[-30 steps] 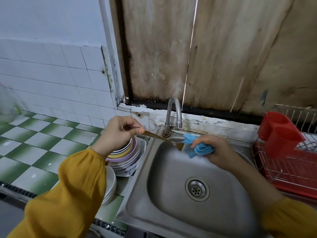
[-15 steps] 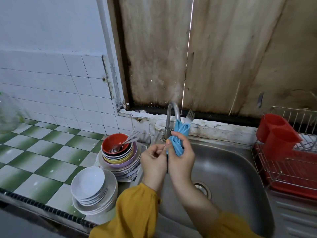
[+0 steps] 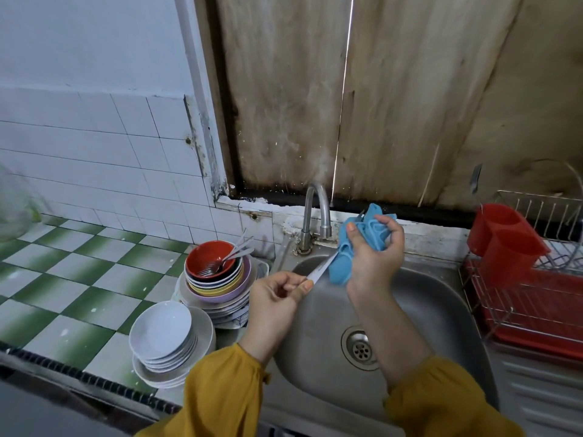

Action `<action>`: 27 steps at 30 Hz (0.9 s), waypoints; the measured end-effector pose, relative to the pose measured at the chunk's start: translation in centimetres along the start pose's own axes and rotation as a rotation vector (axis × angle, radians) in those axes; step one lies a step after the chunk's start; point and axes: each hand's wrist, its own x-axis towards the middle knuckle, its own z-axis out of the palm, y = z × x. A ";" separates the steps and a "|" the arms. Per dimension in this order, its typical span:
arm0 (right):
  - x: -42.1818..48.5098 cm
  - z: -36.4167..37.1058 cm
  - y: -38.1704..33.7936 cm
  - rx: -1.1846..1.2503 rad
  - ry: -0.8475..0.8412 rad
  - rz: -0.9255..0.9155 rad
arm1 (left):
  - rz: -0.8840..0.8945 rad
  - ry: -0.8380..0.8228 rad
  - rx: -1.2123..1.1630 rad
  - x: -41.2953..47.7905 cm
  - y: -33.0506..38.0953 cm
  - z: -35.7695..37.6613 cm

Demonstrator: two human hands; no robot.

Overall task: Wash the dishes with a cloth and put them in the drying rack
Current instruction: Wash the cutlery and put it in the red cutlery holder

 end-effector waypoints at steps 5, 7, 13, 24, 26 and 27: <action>2.9 -0.9 -2.9 0.050 0.018 0.113 | 0.041 -0.016 0.002 -0.1 -0.1 -2.3; 4.7 -1.8 -4.7 -0.029 0.029 0.050 | 0.074 0.006 0.054 -0.1 -0.7 -3.4; 4.9 -4.4 -6.4 -0.258 -0.107 0.163 | 0.547 0.197 0.399 0.1 -1.0 -3.0; 4.1 -7.2 -7.2 -0.364 -0.025 0.252 | 1.321 0.015 0.676 2.4 -0.7 2.4; 4.5 -8.0 -8.4 -0.422 0.013 0.154 | 1.330 -0.051 0.656 2.6 -1.2 3.7; 4.7 -8.3 -9.0 -0.460 0.017 0.098 | 1.314 -0.090 0.650 2.8 -1.5 4.4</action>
